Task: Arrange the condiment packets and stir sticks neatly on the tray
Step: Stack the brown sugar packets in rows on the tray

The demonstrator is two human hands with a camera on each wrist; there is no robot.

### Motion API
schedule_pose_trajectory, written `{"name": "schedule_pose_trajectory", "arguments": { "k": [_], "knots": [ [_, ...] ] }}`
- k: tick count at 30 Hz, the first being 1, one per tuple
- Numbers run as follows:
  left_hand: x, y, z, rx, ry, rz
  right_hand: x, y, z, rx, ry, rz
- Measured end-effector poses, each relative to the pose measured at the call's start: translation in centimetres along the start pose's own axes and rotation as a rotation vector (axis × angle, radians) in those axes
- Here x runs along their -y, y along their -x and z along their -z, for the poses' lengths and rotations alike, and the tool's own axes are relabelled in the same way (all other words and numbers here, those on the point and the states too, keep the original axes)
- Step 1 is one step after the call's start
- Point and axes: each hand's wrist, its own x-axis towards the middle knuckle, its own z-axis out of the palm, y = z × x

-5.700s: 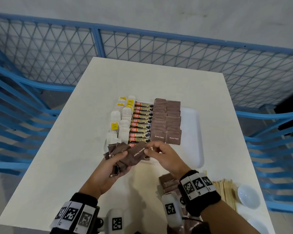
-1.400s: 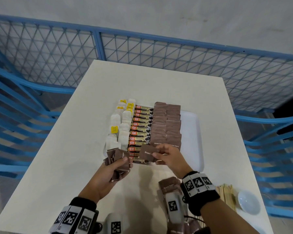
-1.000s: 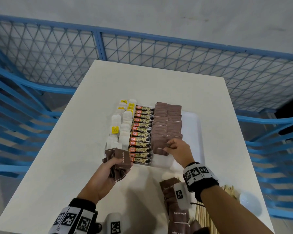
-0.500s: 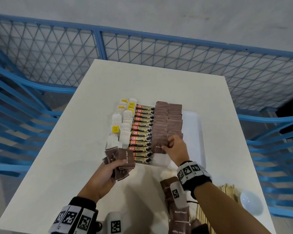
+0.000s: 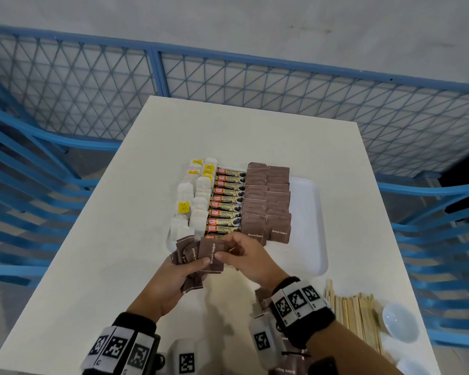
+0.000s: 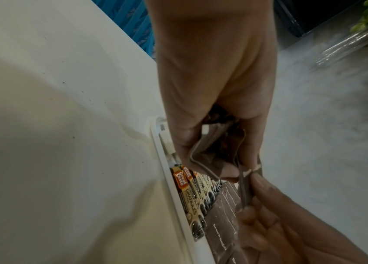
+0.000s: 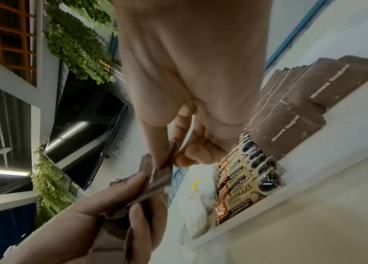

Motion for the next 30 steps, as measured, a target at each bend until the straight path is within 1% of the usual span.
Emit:
{"name": "schedule_pose_trajectory", "arguments": {
  "k": [3, 6, 8, 11, 12, 16, 19, 22, 26, 30],
  "knots": [
    [0.1, 0.0, 0.1, -0.008, 0.005, -0.009, -0.1, 0.4, 0.3, 0.018, -0.022, -0.048],
    [0.1, 0.0, 0.2, -0.019, 0.03, -0.019, -0.3, 0.9, 0.9, 0.072, -0.031, -0.089],
    [0.1, -0.1, 0.1, -0.028, 0.047, -0.022, -0.4, 1.0, 1.5, 0.054, -0.032, -0.102],
    [-0.1, 0.0, -0.2, -0.055, 0.114, -0.012, -0.9, 1.0, 2.9, -0.057, -0.103, -0.132],
    [-0.2, 0.0, -0.2, -0.059, 0.138, -0.007, -1.2, 0.8, 3.5, -0.111, -0.092, -0.147],
    [-0.5, 0.2, -0.3, -0.048, 0.19, 0.0, -3.3, 0.1, 6.4, -0.389, 0.088, -0.201],
    [-0.5, 0.2, -0.3, -0.044, 0.216, -0.001, -4.6, 0.0, 8.5, -0.565, 0.105, -0.238],
    [-0.3, 0.0, -0.3, -0.046, 0.199, -0.005, -5.7, 0.1, 9.7, -0.616, 0.102, -0.262],
    [-0.2, -0.2, -0.2, -0.049, 0.164, -0.01, -6.5, -0.2, 10.1, -0.63, 0.173, -0.294],
    [-0.2, -0.3, -0.3, -0.032, 0.136, -0.029, -6.4, -0.5, 10.1, -0.635, 0.274, -0.27]
  ]
}}
